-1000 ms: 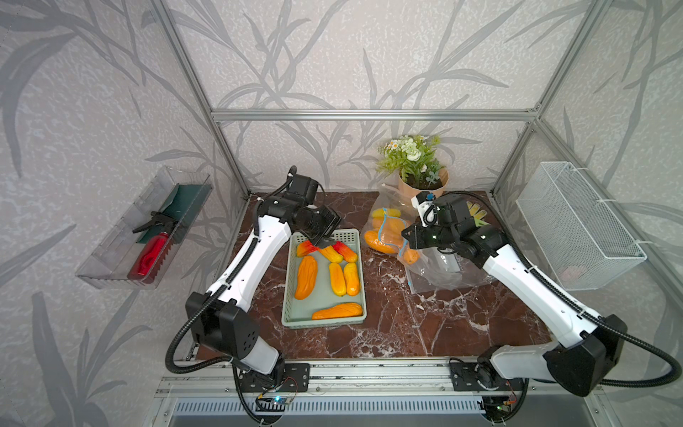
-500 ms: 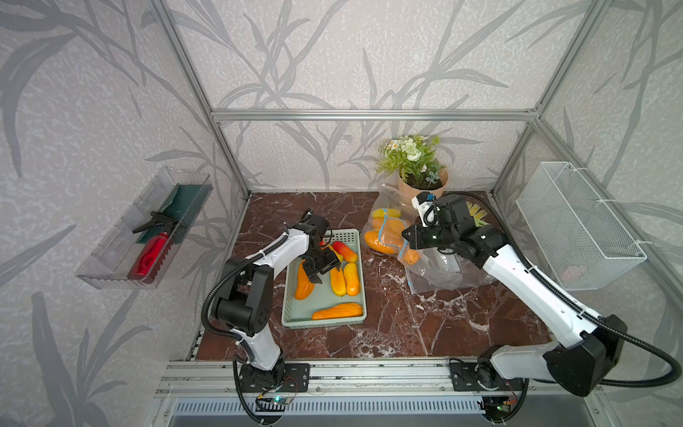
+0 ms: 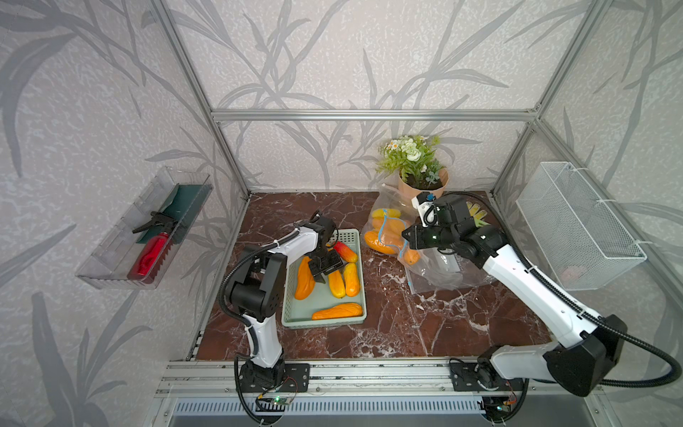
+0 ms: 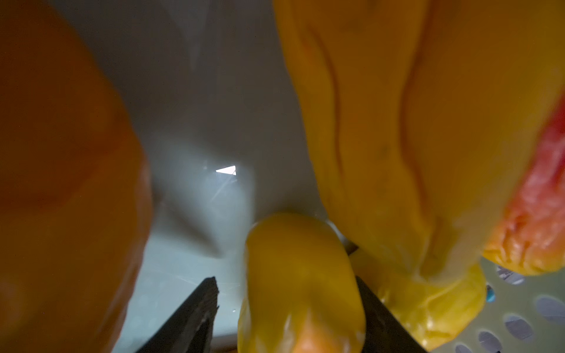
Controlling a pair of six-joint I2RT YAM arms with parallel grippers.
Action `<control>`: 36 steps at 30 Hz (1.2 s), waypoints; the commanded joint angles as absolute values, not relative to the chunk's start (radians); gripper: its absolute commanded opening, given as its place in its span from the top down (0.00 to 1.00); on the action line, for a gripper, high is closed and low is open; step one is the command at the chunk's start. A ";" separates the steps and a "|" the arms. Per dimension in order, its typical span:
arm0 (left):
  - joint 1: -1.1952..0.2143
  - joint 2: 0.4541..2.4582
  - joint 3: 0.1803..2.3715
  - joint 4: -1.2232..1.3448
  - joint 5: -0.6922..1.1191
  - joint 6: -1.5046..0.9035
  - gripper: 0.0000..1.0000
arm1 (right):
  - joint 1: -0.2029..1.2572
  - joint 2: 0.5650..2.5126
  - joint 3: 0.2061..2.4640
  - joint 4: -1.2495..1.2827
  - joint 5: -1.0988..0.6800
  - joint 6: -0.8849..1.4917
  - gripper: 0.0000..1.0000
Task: Place the mango in a zip-top bag and seal the zipper
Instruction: Pick up the mango from the basket, then place the mango in the zipper food storage bag.
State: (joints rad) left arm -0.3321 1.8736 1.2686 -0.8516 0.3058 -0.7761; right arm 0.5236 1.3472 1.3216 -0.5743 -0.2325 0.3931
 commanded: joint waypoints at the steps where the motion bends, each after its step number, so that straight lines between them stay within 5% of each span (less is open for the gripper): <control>1: -0.341 1.873 1.292 -0.853 0.268 -0.762 0.43 | 0.525 1.330 1.321 -0.582 -0.232 0.396 1.00; 8: -0.354 1.687 1.304 -0.905 0.218 -0.819 0.71 | 0.524 1.321 1.317 -0.592 -0.233 0.392 1.00; 14: -0.366 1.496 1.396 -0.785 0.284 -1.038 0.76 | 0.530 1.319 1.313 -0.595 -0.245 0.394 1.00; 25: -0.542 1.681 1.654 -0.374 0.262 -1.211 0.83 | 0.537 1.333 1.330 -0.577 -0.259 0.439 1.00; 36: -0.595 1.656 1.514 -0.379 0.274 -1.207 0.86 | 0.535 1.347 1.344 -0.542 -0.247 0.541 1.00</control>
State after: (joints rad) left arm -0.5941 1.6978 1.5360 -0.3992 0.2867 -1.1973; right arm 0.5312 1.3476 1.3201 -0.5732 -0.2436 0.5049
